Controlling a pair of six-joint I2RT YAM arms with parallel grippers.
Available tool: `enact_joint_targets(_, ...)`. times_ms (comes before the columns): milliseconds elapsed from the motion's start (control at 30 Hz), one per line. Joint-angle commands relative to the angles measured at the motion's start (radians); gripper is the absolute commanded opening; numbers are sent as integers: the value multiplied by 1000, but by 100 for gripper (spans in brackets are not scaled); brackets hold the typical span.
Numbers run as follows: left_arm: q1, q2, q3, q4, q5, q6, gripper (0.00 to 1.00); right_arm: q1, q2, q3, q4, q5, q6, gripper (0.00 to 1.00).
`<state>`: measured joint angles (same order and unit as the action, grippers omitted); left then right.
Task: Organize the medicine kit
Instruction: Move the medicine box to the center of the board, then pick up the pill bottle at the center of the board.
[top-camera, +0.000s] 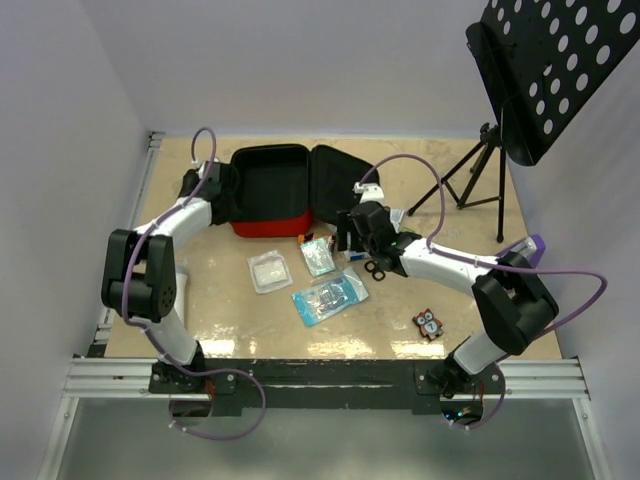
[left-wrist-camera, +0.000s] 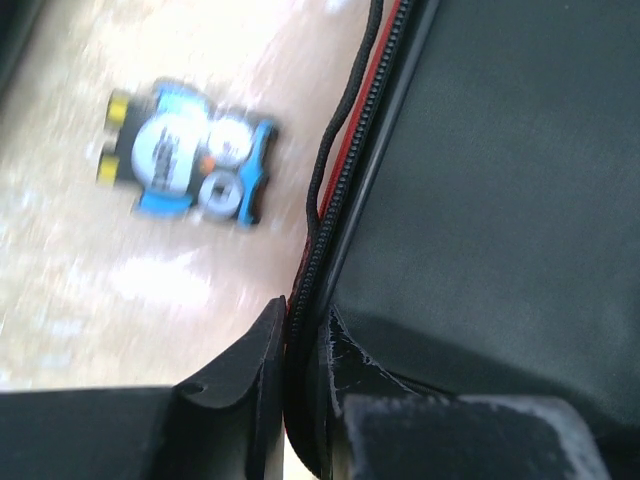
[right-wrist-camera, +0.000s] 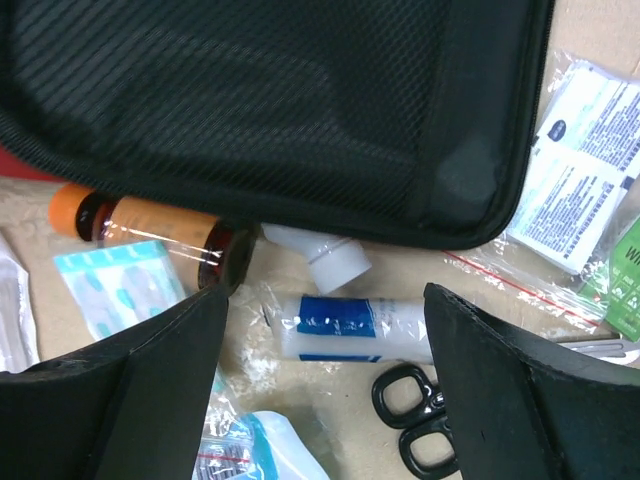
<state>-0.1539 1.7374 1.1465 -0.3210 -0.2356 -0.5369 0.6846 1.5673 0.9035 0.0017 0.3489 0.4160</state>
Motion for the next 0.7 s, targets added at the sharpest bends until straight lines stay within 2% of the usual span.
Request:
enact_joint_targets(0,-12,-142,-85,39,3,-127,0,-3,-38,-17,37,10,21,82)
enact_joint_targets(167,-18,-226,-154,16,-17,-208,0,-2,-17,-15,61,-5,17,83)
enact_joint_targets(367,-27,-254,-179,-50,-70,-333,0,0,53,23,61,-13,0,84)
enact_joint_targets(667,-55,-199,-97,-43,-36,-376,1,27,28,-11,87,-21,9,85)
